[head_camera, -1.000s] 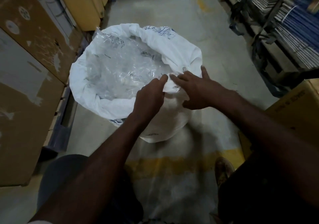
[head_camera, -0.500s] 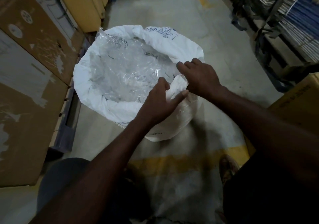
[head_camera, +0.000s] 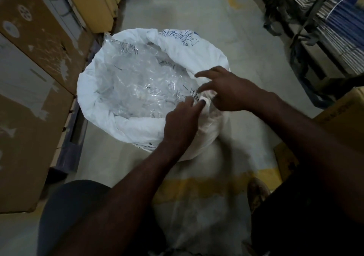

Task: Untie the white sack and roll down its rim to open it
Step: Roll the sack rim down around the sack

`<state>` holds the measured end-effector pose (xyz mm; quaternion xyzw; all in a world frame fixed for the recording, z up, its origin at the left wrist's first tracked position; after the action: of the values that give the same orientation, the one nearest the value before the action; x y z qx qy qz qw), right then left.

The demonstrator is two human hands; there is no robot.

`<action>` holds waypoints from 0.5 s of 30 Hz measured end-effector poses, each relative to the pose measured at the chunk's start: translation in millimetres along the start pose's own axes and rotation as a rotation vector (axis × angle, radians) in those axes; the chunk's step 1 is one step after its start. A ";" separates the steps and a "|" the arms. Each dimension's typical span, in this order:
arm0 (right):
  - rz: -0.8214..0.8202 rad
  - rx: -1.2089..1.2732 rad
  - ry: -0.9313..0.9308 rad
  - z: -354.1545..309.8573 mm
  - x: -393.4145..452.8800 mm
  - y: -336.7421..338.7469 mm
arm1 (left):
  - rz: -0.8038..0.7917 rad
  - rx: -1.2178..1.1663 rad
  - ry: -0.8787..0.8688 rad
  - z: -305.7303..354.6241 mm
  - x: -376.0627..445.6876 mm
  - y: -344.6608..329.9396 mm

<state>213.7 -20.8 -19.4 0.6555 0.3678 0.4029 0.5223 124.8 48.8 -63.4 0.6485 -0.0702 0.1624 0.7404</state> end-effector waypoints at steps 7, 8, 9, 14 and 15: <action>-0.073 -0.061 -0.223 26.5 18.8 -34.1 | 0.045 0.042 -0.285 43.4 -21.1 -5.9; -0.069 -0.020 -0.263 35.6 16.9 -39.7 | 0.054 0.035 -0.310 44.4 -21.6 -4.2; -0.020 0.005 -0.298 44.1 15.2 -37.9 | 0.058 0.028 -0.323 42.5 -20.4 -1.9; 0.159 -0.076 -0.519 60.9 -4.6 -7.4 | 0.065 -0.009 -0.366 19.8 -8.0 13.5; 0.152 -0.069 -0.560 60.5 -10.5 -3.0 | 0.070 -0.013 -0.406 18.1 -10.4 15.7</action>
<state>264.5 -53.2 -31.8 0.7486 0.1452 0.2566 0.5939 111.8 31.0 -49.3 0.6602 -0.2412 0.0535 0.7093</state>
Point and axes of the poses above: each hand's wrist, its own x-axis towards the middle knuckle, its own y-axis out of the back of the hand, z = x × y, the point moved 10 cm from there along x, towards the middle knuckle, and after that the axes turned 5 degrees about y, right-handed, at the moved point
